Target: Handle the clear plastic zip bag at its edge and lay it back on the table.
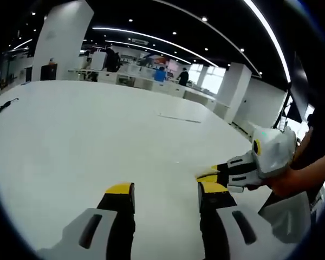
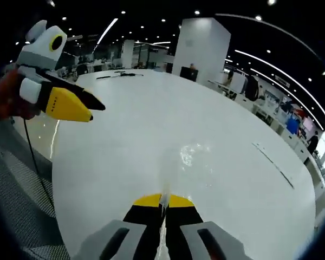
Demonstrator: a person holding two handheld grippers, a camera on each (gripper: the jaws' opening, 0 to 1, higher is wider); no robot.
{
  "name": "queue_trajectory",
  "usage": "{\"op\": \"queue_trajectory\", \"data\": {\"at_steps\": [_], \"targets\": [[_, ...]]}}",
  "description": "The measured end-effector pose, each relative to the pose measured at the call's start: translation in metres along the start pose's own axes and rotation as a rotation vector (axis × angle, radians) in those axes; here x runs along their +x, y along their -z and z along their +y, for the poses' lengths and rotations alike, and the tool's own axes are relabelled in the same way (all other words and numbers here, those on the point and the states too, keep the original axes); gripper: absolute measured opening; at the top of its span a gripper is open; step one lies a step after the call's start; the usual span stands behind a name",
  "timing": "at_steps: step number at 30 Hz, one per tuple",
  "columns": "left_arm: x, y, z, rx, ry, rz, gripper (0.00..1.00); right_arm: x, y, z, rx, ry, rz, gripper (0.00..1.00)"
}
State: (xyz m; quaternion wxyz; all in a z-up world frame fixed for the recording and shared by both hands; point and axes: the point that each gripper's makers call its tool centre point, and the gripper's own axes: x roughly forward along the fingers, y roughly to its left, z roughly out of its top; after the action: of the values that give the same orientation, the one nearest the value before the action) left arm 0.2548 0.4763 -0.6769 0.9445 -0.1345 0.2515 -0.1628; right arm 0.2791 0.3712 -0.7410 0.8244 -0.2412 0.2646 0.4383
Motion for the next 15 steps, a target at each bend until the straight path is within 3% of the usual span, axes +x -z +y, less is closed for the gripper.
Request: {"op": "queue_trajectory", "data": {"at_steps": [6, 15], "targets": [[0.014, -0.012, 0.0, 0.036, 0.015, 0.007, 0.45, -0.007, 0.0, 0.016, -0.092, -0.034, 0.007, 0.0], [0.039, -0.028, -0.001, 0.042, 0.042, 0.015, 0.42, -0.019, -0.006, 0.035, -0.134, -0.064, -0.008, 0.0]]}}
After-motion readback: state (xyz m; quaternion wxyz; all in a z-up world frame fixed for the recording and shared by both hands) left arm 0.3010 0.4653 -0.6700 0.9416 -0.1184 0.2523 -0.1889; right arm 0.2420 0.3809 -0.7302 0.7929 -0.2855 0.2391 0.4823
